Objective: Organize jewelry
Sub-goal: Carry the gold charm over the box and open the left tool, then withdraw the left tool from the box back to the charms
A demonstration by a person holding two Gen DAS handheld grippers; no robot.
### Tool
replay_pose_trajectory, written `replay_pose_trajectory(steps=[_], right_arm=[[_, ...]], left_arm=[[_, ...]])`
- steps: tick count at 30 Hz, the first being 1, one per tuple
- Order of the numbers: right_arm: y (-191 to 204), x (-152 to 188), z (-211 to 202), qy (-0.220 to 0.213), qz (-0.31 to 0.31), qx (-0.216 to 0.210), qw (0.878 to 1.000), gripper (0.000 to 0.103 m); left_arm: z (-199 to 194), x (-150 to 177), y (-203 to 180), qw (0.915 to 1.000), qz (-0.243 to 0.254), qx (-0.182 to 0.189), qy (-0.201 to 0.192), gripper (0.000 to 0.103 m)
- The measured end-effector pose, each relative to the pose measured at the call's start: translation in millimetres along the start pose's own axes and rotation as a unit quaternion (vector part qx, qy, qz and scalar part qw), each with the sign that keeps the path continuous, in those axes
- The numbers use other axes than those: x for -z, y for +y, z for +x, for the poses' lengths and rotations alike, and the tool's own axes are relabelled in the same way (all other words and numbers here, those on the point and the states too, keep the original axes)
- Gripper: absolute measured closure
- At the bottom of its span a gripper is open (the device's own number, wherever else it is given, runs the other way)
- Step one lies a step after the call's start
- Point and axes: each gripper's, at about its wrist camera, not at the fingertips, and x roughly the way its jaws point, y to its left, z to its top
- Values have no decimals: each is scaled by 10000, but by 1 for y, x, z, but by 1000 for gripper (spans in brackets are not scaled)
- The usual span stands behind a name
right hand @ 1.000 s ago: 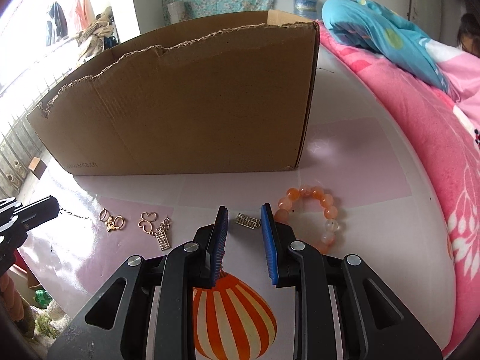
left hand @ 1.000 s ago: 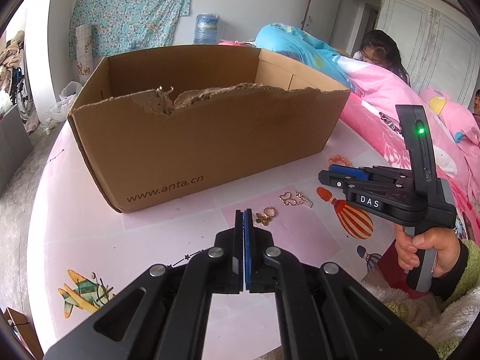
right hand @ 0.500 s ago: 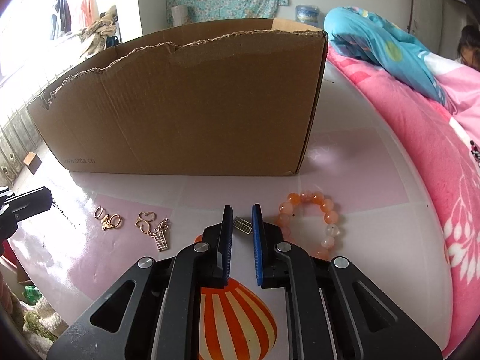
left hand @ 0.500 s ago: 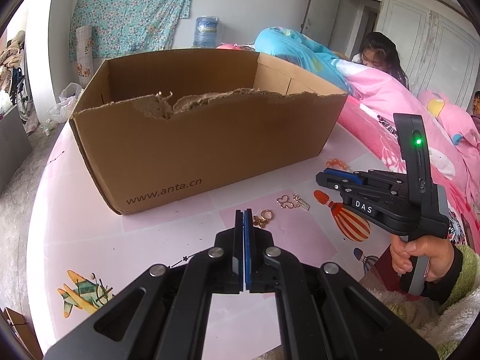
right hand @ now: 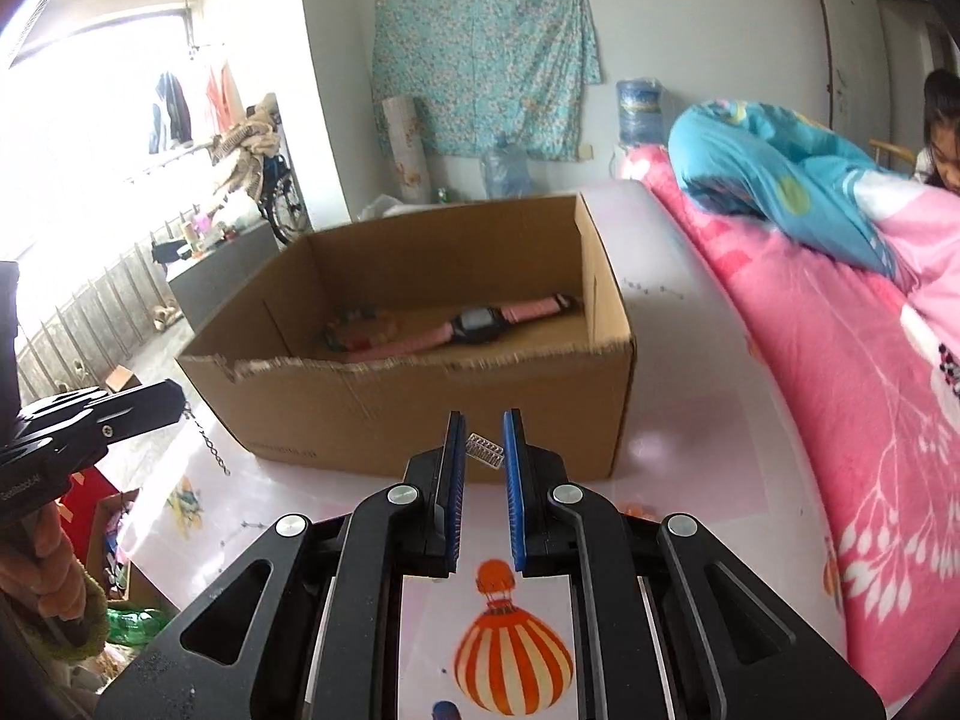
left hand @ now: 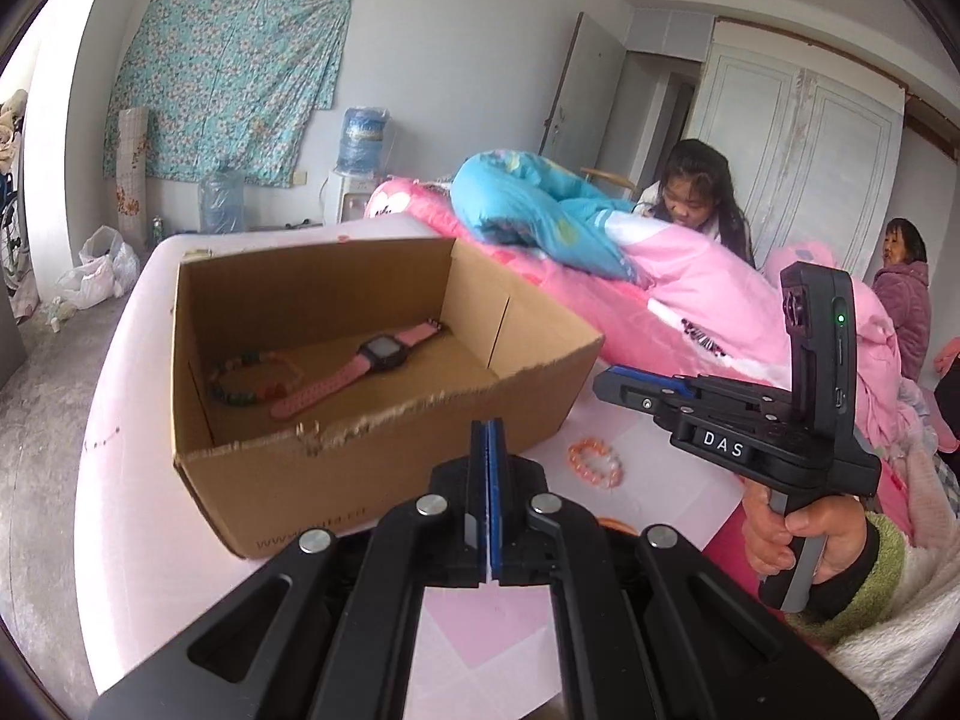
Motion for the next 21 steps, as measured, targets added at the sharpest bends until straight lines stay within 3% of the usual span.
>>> replay_pose_trajectory(steps=[3, 6, 11, 15, 17, 18, 21], right_arm=[[2, -31, 8, -126, -27, -382, 9992, 92], [2, -54, 33, 56, -36, -632, 9980, 92], [-19, -77, 102, 1037, 358, -890, 9900, 92], [-23, -79, 134, 1493, 582, -983, 9822, 92], [-26, -82, 143, 1511, 589, -932, 9823, 89], [-25, -80, 143, 1492, 597, -912, 9828, 88], [-26, -80, 141, 1445, 697, -901, 9829, 83]], left_arm=[[6, -30, 9, 9999, -90, 121, -47, 103], [28, -53, 27, 9992, -313, 214, 95, 103], [82, -74, 55, 9962, -598, 112, 617, 103], [122, -80, 72, 9924, -734, -157, 975, 103], [137, -78, 77, 9899, -786, -256, 1151, 102], [142, -78, 79, 9884, -858, -261, 1226, 100], [148, -77, 83, 9876, -904, -339, 1240, 74]])
